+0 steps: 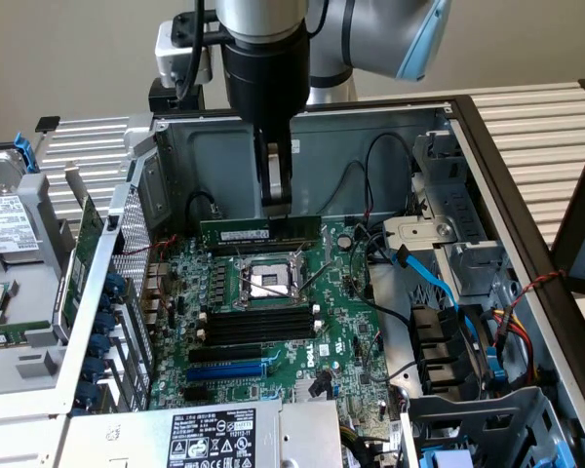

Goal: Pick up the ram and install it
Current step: 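Insert the ram into the slot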

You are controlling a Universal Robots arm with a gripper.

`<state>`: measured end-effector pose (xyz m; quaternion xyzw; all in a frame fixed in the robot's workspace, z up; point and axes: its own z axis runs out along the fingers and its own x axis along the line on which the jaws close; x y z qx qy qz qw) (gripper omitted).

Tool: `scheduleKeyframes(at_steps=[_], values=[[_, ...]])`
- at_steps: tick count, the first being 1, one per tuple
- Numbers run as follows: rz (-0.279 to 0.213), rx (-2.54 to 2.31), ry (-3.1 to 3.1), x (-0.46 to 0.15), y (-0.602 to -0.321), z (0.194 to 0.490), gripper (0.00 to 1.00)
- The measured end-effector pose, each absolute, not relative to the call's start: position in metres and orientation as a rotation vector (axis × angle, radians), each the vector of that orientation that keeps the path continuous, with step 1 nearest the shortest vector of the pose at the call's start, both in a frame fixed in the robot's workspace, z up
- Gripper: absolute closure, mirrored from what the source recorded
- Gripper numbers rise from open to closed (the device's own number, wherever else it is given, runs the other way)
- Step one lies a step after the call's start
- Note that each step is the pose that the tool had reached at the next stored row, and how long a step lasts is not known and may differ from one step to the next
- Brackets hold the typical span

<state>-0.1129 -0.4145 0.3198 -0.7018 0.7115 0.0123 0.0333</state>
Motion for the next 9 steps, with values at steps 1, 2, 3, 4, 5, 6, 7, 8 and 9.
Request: scheduleKeyframes(at_steps=[1,2,3,4,5,6,7,8,9], values=[[0.037,-2.159,2.190,-0.113,-0.415,0.318,0.86],[0.036,-2.159,2.191,-0.113,-0.416,0.317,0.86],[0.034,-2.159,2.193,-0.113,-0.416,0.316,0.86],[0.032,-2.159,2.194,-0.113,-0.417,0.314,0.86],[0.030,-2.159,2.196,-0.113,-0.417,0.313,0.86],[0.028,-2.159,2.198,-0.113,-0.417,0.312,0.86],[0.027,-2.159,2.200,-0.114,-0.417,0.310,0.86],[0.025,-2.159,2.201,-0.114,-0.417,0.309,0.86],[0.023,-2.159,2.202,-0.114,-0.417,0.307,0.86]])
